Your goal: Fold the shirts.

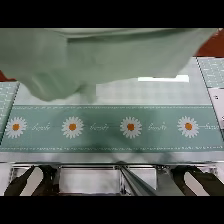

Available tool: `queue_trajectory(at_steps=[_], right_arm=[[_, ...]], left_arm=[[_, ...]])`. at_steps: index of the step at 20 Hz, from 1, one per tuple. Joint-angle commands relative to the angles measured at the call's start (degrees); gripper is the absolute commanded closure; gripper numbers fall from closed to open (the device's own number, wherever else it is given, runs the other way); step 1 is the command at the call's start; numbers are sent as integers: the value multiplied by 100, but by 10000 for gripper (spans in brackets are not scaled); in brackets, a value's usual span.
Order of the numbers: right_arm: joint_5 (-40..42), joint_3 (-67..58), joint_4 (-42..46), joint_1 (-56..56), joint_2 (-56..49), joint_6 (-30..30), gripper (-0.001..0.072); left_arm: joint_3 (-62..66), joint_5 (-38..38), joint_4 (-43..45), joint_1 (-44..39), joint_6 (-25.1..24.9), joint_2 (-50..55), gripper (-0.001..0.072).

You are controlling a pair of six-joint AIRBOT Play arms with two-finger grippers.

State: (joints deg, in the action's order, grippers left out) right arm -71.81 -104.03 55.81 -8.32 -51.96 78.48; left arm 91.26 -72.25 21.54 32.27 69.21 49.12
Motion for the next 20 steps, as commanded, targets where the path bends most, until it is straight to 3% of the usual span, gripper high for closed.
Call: queue_trajectory(at_steps=[1,3,5,8,10,15,20], right_arm=[[-15,-422,887,-140,772,299,688],[-138,-422,1198,-140,1123,411,688],[-376,-422,1480,-140,1390,520,687],[-920,-422,2000,-140,1604,778,687],[-1290,-367,2127,-138,1613,949,688],[-1320,756,1718,-138,1606,1003,688],[-544,2632,1106,-133,1401,881,688]], left_arm=[[780,332,299,474,184,-616,692],[813,407,890,365,317,-1012,692],[813,411,2245,-212,428,-1449,691],[822,411,4680,-1290,1270,-2072,692],[815,363,5578,-1681,1768,-2343,691],[365,-136,5796,-1764,2011,-2190,692],[-1156,-90,4804,-1766,2017,-1222,691]])
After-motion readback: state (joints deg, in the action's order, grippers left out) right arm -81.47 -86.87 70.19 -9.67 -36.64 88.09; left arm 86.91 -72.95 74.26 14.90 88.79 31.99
